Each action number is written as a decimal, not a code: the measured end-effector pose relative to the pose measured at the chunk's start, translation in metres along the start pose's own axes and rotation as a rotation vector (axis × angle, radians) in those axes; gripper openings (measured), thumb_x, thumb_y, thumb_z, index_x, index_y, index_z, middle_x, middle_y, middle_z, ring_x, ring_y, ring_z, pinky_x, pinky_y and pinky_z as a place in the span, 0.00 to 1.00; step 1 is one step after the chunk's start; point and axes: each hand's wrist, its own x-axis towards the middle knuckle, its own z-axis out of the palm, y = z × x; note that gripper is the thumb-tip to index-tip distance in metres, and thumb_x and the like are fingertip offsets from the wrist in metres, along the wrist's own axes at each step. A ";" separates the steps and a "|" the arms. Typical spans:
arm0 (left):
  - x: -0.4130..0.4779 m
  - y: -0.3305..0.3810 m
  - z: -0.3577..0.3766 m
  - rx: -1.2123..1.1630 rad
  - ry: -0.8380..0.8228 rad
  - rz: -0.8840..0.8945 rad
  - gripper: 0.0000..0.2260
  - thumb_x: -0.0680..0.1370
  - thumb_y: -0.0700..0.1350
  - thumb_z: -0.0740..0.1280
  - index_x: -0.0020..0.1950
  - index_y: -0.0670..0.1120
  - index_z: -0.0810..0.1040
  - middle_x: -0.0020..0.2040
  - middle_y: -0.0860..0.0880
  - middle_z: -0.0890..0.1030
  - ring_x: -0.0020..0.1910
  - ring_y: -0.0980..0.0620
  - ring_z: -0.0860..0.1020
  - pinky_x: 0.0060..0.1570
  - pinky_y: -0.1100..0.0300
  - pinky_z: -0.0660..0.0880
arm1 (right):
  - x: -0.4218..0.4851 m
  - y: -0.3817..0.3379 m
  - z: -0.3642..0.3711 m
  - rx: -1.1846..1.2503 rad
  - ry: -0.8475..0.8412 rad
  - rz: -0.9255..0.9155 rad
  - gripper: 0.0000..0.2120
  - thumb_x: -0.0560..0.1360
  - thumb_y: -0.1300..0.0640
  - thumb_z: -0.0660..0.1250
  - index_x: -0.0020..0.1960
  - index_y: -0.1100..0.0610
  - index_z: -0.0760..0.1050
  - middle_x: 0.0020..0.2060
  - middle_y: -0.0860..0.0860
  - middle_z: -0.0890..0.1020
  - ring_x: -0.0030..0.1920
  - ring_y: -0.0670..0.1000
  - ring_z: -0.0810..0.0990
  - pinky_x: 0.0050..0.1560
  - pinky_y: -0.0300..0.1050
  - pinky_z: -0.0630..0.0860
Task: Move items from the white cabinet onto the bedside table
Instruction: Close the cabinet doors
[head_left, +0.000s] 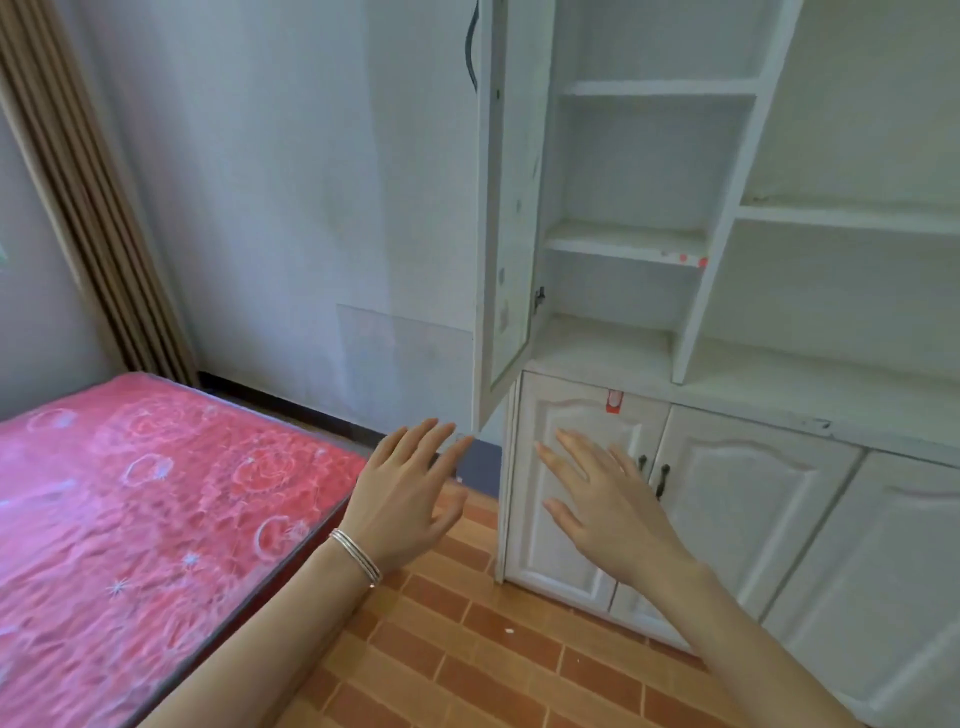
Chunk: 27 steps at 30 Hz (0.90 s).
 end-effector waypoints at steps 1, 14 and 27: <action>0.013 -0.007 0.005 0.012 0.014 -0.004 0.24 0.75 0.55 0.55 0.67 0.47 0.74 0.64 0.46 0.76 0.65 0.45 0.72 0.64 0.45 0.67 | 0.016 0.008 0.003 -0.010 0.000 -0.009 0.27 0.77 0.44 0.46 0.74 0.50 0.57 0.73 0.53 0.62 0.73 0.52 0.58 0.70 0.54 0.52; 0.172 -0.120 0.103 0.035 0.012 0.145 0.26 0.77 0.57 0.54 0.73 0.47 0.66 0.74 0.44 0.63 0.73 0.44 0.62 0.69 0.45 0.60 | 0.151 0.073 0.070 -0.106 0.067 0.112 0.24 0.74 0.47 0.52 0.66 0.53 0.70 0.64 0.54 0.75 0.62 0.54 0.75 0.59 0.57 0.73; 0.262 -0.180 0.153 -0.124 0.248 0.475 0.29 0.76 0.52 0.58 0.76 0.47 0.56 0.76 0.44 0.58 0.75 0.44 0.55 0.71 0.48 0.55 | 0.225 0.090 0.101 -0.157 0.078 0.341 0.25 0.75 0.46 0.50 0.70 0.52 0.65 0.69 0.54 0.69 0.65 0.53 0.72 0.65 0.54 0.65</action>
